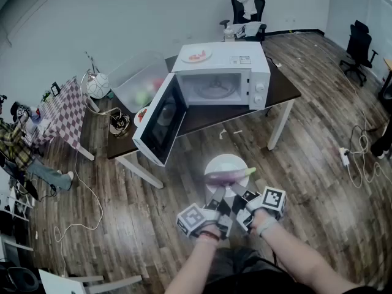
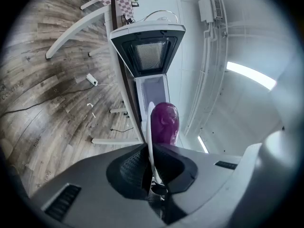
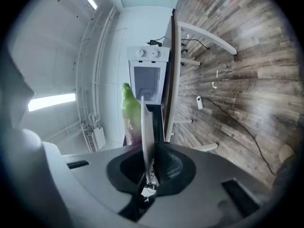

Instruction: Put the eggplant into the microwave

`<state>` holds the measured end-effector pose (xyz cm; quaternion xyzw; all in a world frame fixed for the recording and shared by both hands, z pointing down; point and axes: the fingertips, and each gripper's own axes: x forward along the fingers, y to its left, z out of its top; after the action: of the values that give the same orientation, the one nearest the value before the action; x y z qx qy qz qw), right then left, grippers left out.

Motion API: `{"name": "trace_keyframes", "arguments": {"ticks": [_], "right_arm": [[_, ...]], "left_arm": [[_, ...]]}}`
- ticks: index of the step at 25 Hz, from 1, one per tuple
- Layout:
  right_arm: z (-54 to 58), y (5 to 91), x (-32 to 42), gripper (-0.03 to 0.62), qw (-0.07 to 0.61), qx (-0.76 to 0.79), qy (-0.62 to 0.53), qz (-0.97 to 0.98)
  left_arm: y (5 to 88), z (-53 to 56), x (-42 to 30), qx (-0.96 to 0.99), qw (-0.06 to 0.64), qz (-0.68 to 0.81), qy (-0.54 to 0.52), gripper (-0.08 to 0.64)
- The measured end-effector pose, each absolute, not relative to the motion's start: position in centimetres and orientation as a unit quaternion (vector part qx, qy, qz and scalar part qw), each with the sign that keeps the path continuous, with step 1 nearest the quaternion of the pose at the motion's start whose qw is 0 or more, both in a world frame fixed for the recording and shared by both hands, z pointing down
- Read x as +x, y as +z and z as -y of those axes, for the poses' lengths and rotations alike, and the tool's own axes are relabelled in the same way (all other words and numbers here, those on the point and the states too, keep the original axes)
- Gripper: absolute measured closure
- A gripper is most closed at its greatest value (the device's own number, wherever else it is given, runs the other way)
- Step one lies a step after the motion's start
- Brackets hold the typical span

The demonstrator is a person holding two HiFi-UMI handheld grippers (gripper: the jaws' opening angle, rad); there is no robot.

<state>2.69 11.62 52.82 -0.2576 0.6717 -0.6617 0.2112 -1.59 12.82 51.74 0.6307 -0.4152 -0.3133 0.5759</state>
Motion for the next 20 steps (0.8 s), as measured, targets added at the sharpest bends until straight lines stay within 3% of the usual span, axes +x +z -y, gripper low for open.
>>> {"name": "trace_keyframes", "arguments": {"ticks": [20], "right_arm": [[-12.19, 53.02, 3.39, 0.571, 0.212, -0.25, -0.671, -0.665]], "left_arm": [[51.71, -13.39, -0.84, 0.62, 0.581, 0.416, -0.324, 0.528]]}}
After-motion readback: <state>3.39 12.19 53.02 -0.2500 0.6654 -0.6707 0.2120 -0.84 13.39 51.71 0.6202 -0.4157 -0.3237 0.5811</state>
